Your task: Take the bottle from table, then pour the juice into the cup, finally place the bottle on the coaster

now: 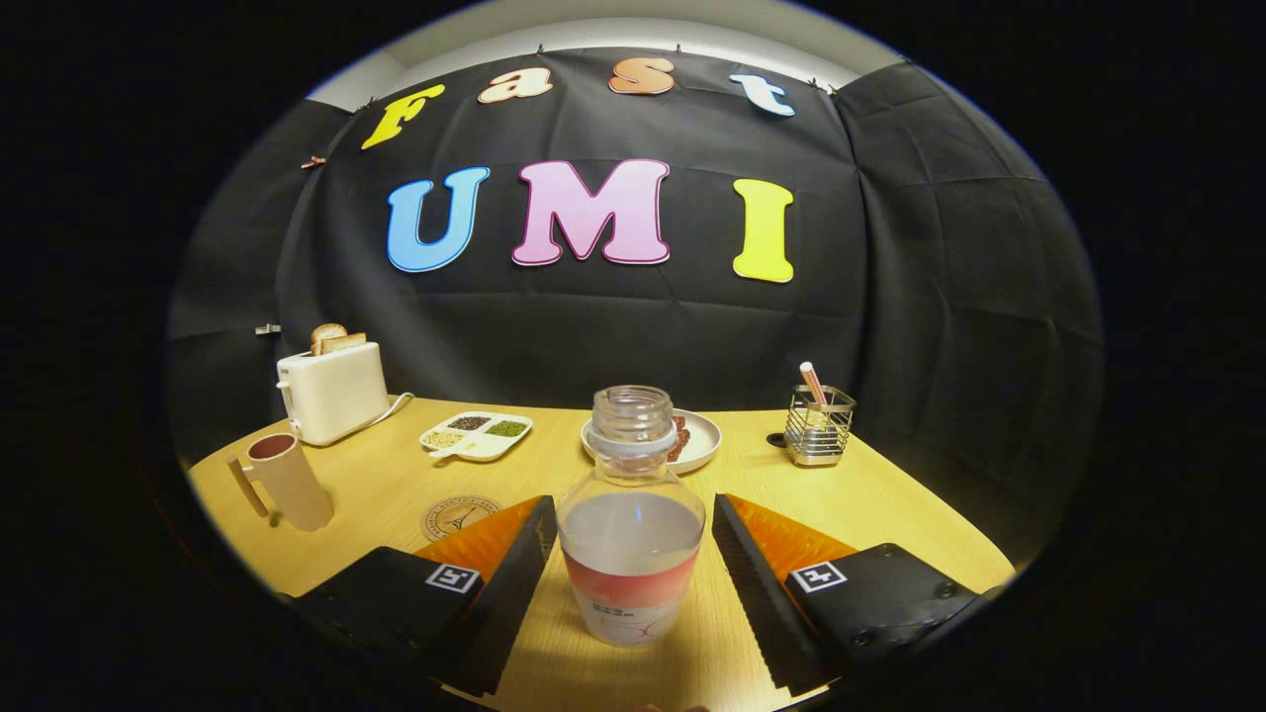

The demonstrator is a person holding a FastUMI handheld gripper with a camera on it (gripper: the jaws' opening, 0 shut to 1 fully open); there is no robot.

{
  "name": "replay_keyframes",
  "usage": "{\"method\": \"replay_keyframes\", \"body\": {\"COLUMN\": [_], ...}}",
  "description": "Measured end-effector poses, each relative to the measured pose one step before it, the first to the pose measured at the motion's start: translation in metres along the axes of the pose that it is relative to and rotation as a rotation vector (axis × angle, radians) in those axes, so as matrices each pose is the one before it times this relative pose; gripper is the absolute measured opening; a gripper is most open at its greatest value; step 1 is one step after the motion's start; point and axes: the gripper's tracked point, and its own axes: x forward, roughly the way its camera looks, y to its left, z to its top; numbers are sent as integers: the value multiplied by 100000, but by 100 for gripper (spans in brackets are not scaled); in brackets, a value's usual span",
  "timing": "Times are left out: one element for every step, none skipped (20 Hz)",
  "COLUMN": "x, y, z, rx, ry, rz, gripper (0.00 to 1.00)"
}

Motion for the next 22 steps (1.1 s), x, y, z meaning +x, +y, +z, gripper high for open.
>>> {"method": "replay_keyframes", "body": {"x": [298,257,331,260,162,123,75,84,74,26,104,140,15,84,0,68,-73,53,-284,44,1,-254], "y": [82,-10,-29,23,332,461,384,21,-28,-61,-11,-16,-1,55,-61,56,128,210,216,365,302,496], "z": [-209,-171,-397,-283,-300,-248,-236,-67,17,168,76,-61,18,72,-14,-28,-155,-51,-29,141,382,720], "rx": [203,152,117,185,658,1320,960,-240,-525,-276,140,91,-219,-584,-516,-614,-1159,-1894,-2367,-2355,-1951,-1578], "ry": [30,138,468,641,869,795,342,-49,-533,-714,-422,13,-159,-332,167,681,1122,1332,1826,1508,611,-383], "rz": [659,203,97,345,965,2053,1570,277,196,99,253,89,393,259,196,305,473,913,1183,1498,1536,1859], "gripper": [98,97,98,97,93,91,89,89,90,90,89,87,83,80,80,79,79,78,77,75,75,76]}}
